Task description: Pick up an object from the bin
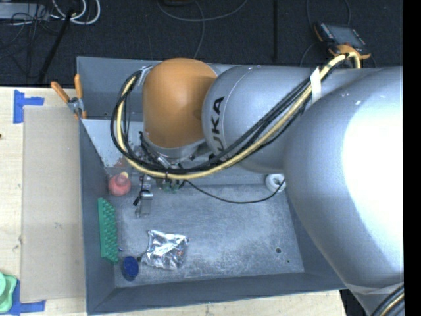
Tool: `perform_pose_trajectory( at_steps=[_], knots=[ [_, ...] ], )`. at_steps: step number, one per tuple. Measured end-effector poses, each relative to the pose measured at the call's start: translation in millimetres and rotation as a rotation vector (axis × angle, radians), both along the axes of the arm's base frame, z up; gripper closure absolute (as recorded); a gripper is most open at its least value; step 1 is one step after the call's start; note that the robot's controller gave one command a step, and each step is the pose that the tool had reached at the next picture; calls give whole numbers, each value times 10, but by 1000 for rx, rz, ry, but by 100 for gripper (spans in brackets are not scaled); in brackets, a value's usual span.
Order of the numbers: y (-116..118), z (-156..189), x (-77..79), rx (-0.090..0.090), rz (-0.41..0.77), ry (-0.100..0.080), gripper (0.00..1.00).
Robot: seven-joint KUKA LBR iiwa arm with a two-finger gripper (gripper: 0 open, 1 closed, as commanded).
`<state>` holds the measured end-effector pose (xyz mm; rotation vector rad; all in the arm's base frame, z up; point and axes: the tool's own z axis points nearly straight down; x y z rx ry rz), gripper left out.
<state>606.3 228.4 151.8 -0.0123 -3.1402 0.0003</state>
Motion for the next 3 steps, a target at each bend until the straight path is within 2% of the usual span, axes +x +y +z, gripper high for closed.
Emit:
perform_pose_trajectory(
  at_steps=[1, 2, 3],
  knots=[
    [-409, -696, -969, -1, 352, 6, 0],
    [-631, -827, -860, 1, 754, 0, 0],
    [-627, -822, -860, 2, 750, 0, 100]
  ],
)
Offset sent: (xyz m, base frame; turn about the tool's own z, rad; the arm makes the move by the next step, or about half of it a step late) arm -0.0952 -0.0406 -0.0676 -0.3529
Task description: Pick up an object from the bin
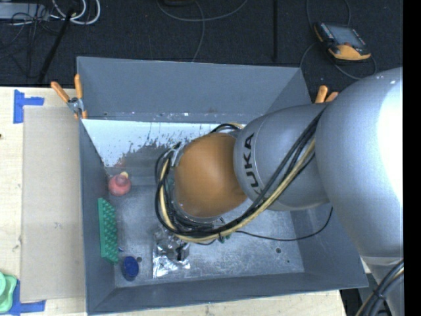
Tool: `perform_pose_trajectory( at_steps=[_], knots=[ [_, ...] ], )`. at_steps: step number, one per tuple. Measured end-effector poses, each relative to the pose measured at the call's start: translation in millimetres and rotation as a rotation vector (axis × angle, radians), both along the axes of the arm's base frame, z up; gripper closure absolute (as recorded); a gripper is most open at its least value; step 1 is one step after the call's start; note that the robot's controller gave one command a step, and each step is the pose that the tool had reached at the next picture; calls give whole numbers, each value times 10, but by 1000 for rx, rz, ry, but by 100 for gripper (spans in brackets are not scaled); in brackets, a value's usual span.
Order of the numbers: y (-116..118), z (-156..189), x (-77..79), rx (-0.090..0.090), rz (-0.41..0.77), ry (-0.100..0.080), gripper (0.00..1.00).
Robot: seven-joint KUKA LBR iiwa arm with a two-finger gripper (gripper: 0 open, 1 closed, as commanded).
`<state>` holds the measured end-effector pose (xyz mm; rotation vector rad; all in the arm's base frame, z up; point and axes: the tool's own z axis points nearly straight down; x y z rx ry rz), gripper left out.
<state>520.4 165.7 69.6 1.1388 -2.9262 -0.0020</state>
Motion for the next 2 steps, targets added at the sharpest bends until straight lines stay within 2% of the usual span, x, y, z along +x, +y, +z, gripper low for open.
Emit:
perform_pose_trajectory(
  at_steps=[1, 2],
  knots=[
    [76, 1253, -52, 2, 35, -9, 100],
    [206, 2519, 149, 4, 17, -13, 100]
  ],
)
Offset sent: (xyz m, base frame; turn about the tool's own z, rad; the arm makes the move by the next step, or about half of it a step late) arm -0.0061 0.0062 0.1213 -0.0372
